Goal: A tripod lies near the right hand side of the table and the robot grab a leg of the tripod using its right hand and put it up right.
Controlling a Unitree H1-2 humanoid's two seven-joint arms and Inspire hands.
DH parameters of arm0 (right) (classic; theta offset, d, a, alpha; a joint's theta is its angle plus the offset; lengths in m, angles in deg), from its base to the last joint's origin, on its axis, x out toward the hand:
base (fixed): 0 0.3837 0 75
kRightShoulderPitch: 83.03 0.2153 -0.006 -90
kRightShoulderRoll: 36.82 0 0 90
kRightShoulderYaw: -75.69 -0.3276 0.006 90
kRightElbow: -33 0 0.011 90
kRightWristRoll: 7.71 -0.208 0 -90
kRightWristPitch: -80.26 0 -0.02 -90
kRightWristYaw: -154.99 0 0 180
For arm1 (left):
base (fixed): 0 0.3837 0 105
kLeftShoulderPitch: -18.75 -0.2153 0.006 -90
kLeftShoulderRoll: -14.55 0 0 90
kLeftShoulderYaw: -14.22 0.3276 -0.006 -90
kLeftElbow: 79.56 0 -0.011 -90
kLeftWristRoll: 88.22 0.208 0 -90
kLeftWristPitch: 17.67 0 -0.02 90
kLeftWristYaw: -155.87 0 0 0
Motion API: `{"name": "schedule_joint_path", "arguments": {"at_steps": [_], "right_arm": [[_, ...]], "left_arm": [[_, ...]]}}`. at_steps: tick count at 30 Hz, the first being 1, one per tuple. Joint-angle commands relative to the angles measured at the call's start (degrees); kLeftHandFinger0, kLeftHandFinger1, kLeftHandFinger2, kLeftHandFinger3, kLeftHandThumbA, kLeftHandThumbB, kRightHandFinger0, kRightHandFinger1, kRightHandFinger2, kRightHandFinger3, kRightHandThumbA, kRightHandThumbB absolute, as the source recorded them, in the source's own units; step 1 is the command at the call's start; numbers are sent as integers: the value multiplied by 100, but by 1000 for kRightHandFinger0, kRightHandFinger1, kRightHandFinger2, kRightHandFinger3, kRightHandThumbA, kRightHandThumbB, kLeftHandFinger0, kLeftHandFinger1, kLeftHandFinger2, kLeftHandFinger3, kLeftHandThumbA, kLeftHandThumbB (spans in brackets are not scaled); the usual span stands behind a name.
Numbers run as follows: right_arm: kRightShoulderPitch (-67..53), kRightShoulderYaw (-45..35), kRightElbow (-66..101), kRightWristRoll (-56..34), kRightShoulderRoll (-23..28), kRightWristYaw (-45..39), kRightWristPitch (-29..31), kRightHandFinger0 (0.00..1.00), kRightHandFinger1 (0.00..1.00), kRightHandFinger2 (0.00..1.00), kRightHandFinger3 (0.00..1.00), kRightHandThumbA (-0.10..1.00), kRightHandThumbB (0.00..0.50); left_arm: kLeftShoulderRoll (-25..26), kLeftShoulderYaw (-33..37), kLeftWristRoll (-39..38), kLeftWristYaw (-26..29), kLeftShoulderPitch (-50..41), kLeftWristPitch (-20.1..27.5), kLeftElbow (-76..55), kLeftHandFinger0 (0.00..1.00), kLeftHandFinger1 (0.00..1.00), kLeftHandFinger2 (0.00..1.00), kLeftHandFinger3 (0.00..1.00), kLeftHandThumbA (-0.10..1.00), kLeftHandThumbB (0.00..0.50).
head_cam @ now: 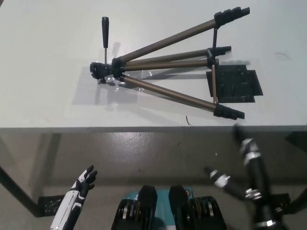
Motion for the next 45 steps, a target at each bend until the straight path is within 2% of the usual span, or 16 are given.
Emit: {"name": "schedule_joint_path", "arguments": {"at_steps": [1,3,4,6,7,10,14,16,18,23,28,32,35,40,45], "right_arm": [[508,-516,1026,227,188,265,192,1000,1000,1000,1000,1000,243],[867,-681,1374,373,382,155,-149,1000,1000,1000,1000,1000,301],[1037,-743,1472,441,488,87,-271,1000,1000,1000,1000,1000,315],[1517,-837,1733,917,726,-75,-786,1000,1000,1000,1000,1000,379],[1806,-853,1919,919,815,-231,-1207,1000,1000,1000,1000,1000,414],[2669,-810,2280,1202,1195,-765,-2417,1000,1000,1000,1000,1000,466],[3668,-608,1858,1248,1603,-1141,-2755,1000,1000,1000,1000,1000,480],[4318,-354,1385,1461,1742,-1376,-2831,1000,1000,1000,1000,1000,460],[4881,-45,1046,1624,1849,-1751,-3144,1000,1000,1000,1000,1000,493],[5982,764,-263,2412,1852,-1997,-3003,1000,1000,1000,1000,1000,500],[6881,1444,-1700,2575,1601,-2128,-2904,1000,1000,1000,1000,1000,500],[7431,1953,-2648,2690,1393,-2181,-2795,1000,1000,1000,1000,996,500],[7835,2395,-3493,2823,1173,-2225,-2640,1000,1000,1000,1000,950,500],[8236,3135,-4572,3122,810,-2294,-2568,1000,1000,1000,1000,961,500],[8536,3418,-5606,2866,471,-2675,-2416,1000,1000,1000,1000,932,500]], "left_arm": [[104,-9,103,-29,62,351,-151,1000,1000,1000,1000,1000,331],[103,-8,147,-21,69,317,-167,1000,1000,1000,1000,1000,335],[103,-7,145,-31,69,305,-172,1000,1000,1000,1000,1000,335],[110,-14,150,-39,79,284,-183,1000,1000,1000,1000,1000,333],[107,-14,152,-41,78,273,-189,1000,1000,1000,1000,1000,332],[100,-18,130,-49,74,270,-189,1000,1000,1000,1000,1000,319],[91,-17,103,-59,34,228,-217,1000,1000,1000,1000,1000,325],[112,-10,180,-37,37,291,-184,1000,1000,1000,1000,1000,322],[116,-8,157,-53,45,292,-178,1000,1000,1000,1000,1000,326],[117,-3,212,-31,5,292,-178,1000,1000,1000,1000,1000,325],[155,22,159,-86,-14,448,-104,1000,1000,1000,1000,1000,319],[162,20,161,-83,14,493,-43,1000,1000,1000,1000,1000,343],[151,33,153,-102,-14,417,-90,1000,1000,1000,1000,1000,373],[131,31,182,-92,-42,318,-156,1000,1000,1000,1000,1000,393],[141,36,291,-72,9,214,-201,1000,1000,1000,1000,1000,401]]}}
